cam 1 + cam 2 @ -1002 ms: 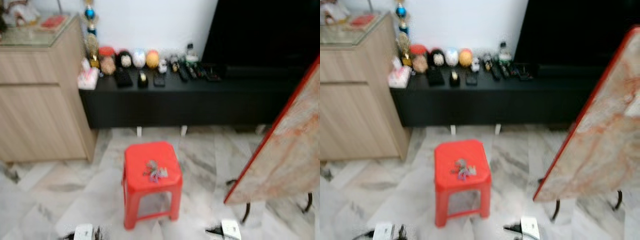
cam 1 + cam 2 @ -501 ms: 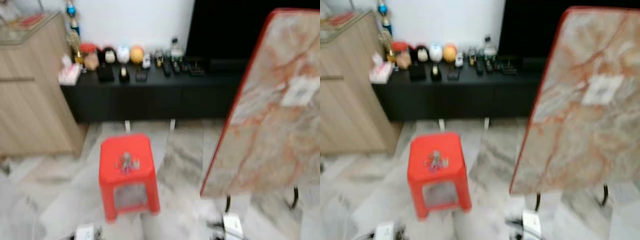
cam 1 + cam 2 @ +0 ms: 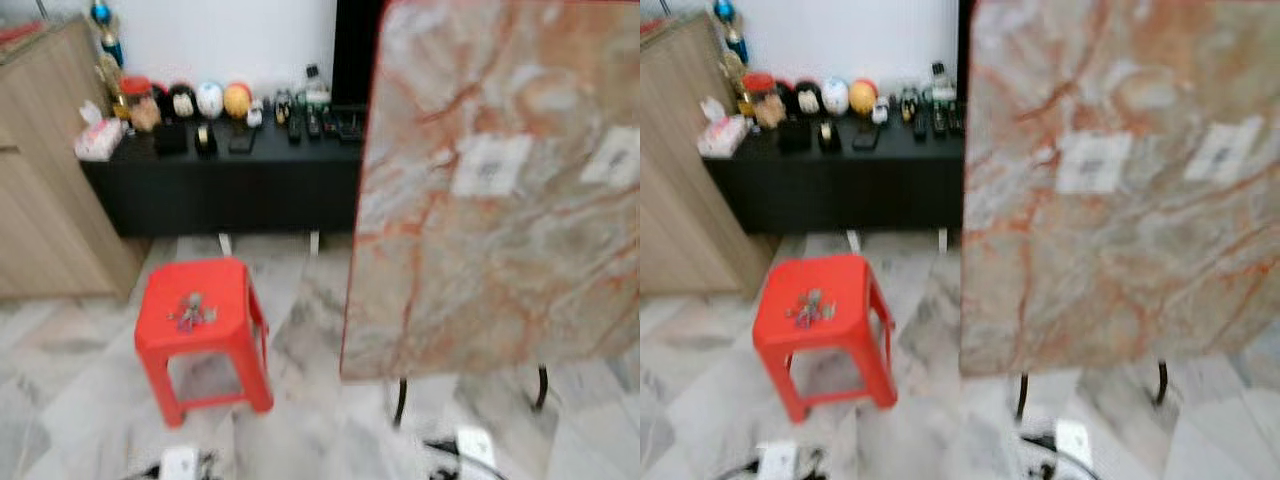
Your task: Hang keys on a hook
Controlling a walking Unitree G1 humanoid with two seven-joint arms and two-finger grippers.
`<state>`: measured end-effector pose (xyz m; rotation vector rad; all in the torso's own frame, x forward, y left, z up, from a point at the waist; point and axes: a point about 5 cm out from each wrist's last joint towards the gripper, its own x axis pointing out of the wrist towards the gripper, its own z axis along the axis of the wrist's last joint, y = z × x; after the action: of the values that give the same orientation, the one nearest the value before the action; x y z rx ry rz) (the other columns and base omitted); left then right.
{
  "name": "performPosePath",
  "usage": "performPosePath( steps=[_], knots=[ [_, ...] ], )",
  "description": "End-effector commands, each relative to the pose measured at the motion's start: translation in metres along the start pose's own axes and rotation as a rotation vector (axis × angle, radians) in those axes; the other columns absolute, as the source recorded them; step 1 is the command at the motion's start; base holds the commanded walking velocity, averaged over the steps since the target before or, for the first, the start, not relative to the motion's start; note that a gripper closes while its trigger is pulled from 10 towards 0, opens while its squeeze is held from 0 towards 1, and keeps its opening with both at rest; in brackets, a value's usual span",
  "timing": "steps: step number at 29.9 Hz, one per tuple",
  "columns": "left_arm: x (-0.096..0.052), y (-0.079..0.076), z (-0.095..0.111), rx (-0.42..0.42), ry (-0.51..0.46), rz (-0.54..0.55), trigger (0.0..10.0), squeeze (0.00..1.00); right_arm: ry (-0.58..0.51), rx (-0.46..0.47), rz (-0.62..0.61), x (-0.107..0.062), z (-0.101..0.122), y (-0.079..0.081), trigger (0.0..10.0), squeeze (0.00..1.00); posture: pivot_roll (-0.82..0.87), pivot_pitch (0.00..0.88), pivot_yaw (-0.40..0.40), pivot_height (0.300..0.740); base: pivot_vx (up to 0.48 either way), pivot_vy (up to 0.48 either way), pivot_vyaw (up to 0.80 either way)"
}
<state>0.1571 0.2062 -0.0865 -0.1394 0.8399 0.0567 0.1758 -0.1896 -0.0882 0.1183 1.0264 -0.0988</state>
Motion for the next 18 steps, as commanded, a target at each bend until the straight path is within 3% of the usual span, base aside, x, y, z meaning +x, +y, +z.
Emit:
performPosePath(
  steps=[1,7,18],
  knots=[
    [-0.003,0.012,-0.001,-0.002,0.001,0.034,10.0,0.00,-0.004,0.012,0.012,0.001,0.000,0.006,10.0,0.00,0.02,0.036,-0.051,0.740,0.000,0.000,0.00],
    [-0.001,0.015,0.013,0.012,-0.059,0.023,10.0,0.00,0.016,-0.005,0.006,0.000,-0.002,0.004,10.0,0.00,0.02,0.030,-0.057,0.740,0.000,0.000,-0.08],
    [0.009,-0.005,0.070,0.143,-0.292,-0.098,10.0,0.00,0.032,-0.010,0.002,0.000,-0.007,0.002,10.0,0.00,0.03,0.021,-0.056,0.740,0.000,0.000,-0.77]
  ],
)
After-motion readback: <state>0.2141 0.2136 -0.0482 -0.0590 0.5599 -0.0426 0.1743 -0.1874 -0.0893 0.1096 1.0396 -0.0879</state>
